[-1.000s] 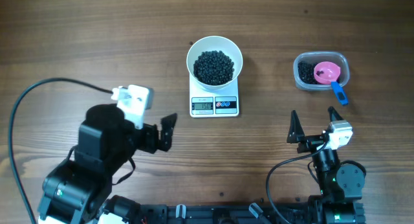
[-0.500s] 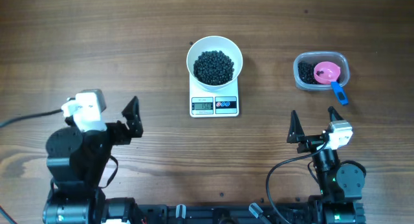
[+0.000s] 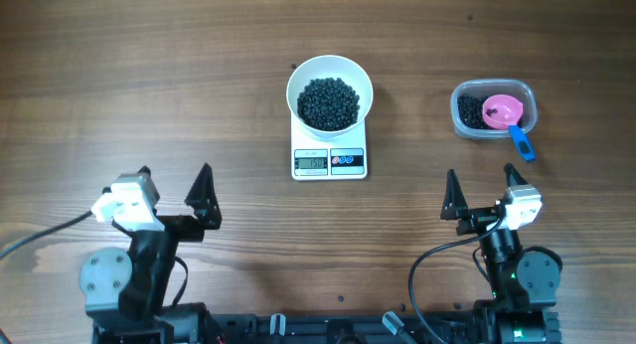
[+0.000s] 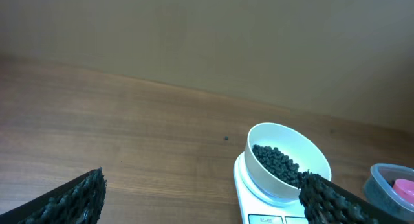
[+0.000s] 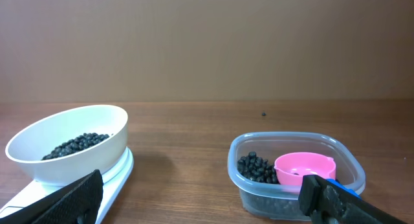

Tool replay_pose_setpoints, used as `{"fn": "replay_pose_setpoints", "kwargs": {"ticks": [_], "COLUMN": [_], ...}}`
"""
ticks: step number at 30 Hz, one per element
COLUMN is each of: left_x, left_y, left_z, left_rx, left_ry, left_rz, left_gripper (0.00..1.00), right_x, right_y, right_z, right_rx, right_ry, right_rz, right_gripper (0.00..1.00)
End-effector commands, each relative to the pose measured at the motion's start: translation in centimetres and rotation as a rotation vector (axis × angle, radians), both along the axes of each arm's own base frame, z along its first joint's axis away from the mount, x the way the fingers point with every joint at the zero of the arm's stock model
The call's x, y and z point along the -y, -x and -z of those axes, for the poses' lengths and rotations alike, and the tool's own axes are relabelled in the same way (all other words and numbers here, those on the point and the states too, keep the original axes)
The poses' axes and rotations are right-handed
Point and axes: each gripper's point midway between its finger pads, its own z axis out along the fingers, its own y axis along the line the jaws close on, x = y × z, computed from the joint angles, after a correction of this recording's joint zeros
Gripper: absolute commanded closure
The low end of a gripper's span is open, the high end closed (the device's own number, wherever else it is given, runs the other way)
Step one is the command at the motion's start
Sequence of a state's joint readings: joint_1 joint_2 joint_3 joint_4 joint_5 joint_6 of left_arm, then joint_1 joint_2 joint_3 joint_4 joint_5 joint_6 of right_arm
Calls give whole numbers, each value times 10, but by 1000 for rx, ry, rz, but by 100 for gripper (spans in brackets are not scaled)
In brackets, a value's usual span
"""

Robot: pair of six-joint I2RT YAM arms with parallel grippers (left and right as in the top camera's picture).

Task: Scoop item into bowl and weigh 150g on scale

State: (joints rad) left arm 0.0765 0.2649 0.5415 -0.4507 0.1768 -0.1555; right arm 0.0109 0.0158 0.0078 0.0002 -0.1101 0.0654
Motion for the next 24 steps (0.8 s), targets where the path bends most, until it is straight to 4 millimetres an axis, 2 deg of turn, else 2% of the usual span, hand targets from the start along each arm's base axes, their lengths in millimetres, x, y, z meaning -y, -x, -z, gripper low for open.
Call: {"fn": "replay_pose_setpoints", "kwargs": {"ticks": [1,6,10,19,24], "left_x": [2,5,17,31,29], "left_y": [2,-2,-3,-3,2], "left_z": [8,10,9,21,14], "left_rx": [22,54,74,67,111], "left_ry": [11,10,10,9,7], "left_rz": [13,29,84,136,129], "left_gripper": [0,0,0,0,0], "right_x": [2,2,2,2,2], "right_y": [0,0,0,0,0], "right_z": [-1,0,0,0,0], "right_rx": [7,6,6,6,6], "right_ry": [11,11,11,11,11], "right_rz": [12,13,12,12,12], "right_gripper": [0,0,0,0,0]}}
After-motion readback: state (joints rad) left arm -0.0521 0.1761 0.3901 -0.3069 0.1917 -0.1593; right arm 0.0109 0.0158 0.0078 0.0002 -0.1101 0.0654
